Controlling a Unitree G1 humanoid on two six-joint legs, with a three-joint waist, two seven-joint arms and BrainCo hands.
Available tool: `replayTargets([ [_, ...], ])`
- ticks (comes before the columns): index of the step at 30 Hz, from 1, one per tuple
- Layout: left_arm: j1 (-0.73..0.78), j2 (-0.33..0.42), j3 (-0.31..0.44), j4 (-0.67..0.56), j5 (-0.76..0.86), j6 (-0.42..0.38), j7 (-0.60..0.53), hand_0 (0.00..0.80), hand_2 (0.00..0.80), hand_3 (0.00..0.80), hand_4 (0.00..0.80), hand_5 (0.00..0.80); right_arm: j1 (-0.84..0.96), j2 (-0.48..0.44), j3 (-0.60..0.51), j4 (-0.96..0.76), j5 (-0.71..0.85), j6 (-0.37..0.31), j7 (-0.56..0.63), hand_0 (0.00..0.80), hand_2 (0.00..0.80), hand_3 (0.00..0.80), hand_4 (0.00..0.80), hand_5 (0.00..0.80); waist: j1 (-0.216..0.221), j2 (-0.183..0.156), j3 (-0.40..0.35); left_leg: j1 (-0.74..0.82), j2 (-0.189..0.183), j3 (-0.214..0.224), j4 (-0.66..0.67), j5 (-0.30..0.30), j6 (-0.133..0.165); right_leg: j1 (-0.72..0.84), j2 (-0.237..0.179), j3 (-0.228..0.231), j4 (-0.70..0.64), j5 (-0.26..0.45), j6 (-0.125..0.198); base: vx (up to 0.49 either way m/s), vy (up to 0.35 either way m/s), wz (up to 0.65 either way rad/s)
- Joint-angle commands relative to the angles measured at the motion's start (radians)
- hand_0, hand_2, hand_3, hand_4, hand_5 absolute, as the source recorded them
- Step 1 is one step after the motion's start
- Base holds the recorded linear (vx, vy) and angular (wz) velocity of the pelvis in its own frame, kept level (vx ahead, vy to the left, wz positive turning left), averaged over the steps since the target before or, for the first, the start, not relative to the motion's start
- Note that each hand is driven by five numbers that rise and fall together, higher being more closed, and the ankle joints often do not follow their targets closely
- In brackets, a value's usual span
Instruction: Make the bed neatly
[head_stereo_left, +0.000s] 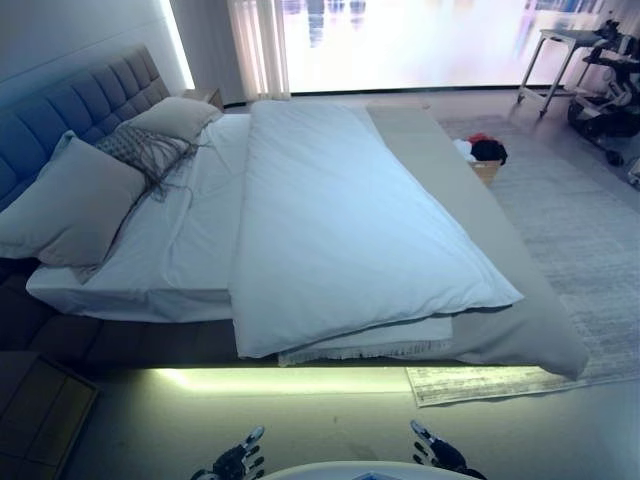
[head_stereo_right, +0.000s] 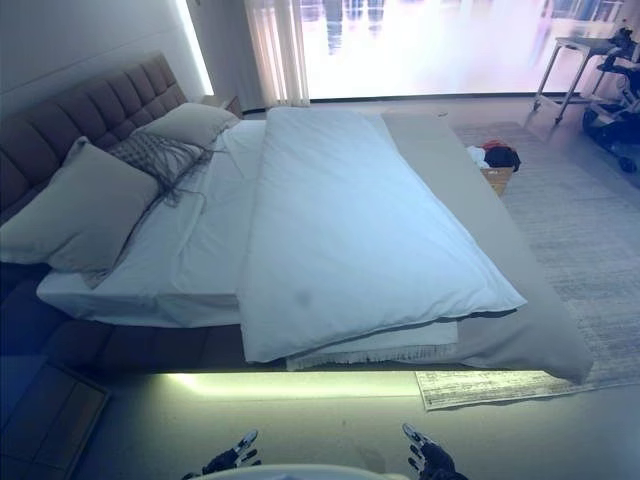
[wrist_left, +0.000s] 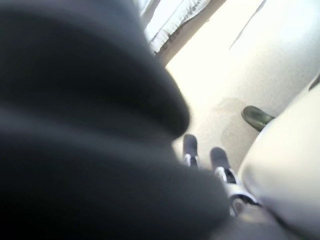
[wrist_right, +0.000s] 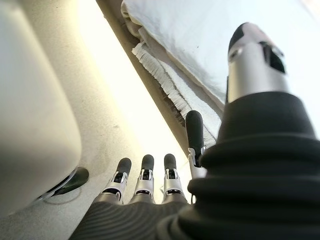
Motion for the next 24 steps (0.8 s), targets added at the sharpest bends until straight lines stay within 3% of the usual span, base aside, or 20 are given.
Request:
replayTargets([
  [1, -0.069, -0.026, 0.006, 0.064, 0.068, 0.003, -0.006, 0.0, 0.0, 0.0, 0.0, 0.0, -0.086, 0.013, -0.014, 0.061, -0.018, -0.01, -0.011, 0.0, 0.0, 0.0, 0.0, 0.0, 0.004, -0.03, 0.03, 0.001, -0.045, 0.026, 0.006, -0.057, 0.027, 0.019, -0.063, -0.035, 0.004, -0.002, 0.089, 0.0, 0.0, 0.0],
  [5, -0.079, -0.029, -0.004, 0.058, 0.054, 0.022, -0.058, 0.0, 0.0, 0.0, 0.0, 0.0, -0.097, 0.005, -0.011, 0.071, -0.061, 0.009, -0.054, 0.0, 0.0, 0.0, 0.0, 0.0, 0.004, -0.03, 0.032, -0.001, -0.045, 0.028, 0.006, -0.058, 0.027, 0.016, -0.062, -0.035, 0.005, -0.002, 0.089, 0.0, 0.0, 0.0],
  [24, -0.079, -0.027, -0.008, 0.066, 0.093, 0.034, 0.009, 0.0, 0.0, 0.0, 0.0, 0.0, -0.098, 0.012, -0.001, 0.074, -0.053, 0.031, -0.057, 0.0, 0.0, 0.0, 0.0, 0.0, 0.007, -0.029, 0.034, 0.001, -0.044, 0.022, 0.006, -0.054, 0.027, 0.019, -0.055, -0.035, 0.007, -0.006, 0.084, 0.0, 0.0, 0.0],
])
